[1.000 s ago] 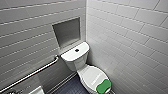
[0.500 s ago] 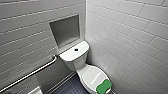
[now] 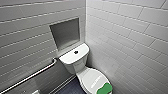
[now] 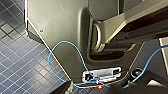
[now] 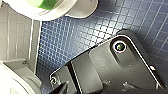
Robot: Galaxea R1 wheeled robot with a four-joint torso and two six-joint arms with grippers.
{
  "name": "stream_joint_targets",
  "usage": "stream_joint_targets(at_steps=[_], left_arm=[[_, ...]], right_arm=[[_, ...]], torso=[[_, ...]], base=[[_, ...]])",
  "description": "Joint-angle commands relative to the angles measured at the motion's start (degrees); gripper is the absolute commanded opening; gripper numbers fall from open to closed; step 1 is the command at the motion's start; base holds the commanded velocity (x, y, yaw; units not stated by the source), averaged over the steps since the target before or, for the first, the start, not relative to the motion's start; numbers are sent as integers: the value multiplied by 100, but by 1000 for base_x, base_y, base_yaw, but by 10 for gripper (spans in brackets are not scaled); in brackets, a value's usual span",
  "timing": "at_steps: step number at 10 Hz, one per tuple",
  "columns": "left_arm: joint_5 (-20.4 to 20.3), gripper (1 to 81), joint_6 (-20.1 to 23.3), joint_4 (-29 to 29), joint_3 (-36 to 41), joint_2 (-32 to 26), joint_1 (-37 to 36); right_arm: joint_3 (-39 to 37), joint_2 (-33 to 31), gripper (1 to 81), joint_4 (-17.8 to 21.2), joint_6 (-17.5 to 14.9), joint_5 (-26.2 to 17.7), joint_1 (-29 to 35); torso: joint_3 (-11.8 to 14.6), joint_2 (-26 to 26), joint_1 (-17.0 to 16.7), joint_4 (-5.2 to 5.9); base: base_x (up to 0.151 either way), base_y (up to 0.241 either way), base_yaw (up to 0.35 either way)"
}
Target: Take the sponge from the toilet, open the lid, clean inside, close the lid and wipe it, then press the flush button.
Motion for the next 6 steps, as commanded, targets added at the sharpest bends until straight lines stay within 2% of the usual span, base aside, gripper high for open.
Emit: stream_joint_targets(at_steps=[1,2,3,4,6], left_arm=[[444,811,-31,-104,37,114,219],[435,811,-31,-113,20,158,280],[435,811,-31,-113,-7,176,298],[435,811,-31,-131,-25,185,307],[444,811,-31,-140,-33,229,307]], right_arm=[[60,-282,811,61,42,35,251],[87,-370,811,79,120,141,365],[122,-432,811,79,270,141,452],[192,-476,811,79,332,133,559],[385,-485,811,88,332,36,874]], torso=[[-517,-553,356,0],[-705,-755,483,0],[-334,-932,596,0],[-518,-1126,723,0],[-631,-1447,926,0]], base=[[0,0,0],[0,0,0],[0,0,0],[0,0,0],[0,0,0]])
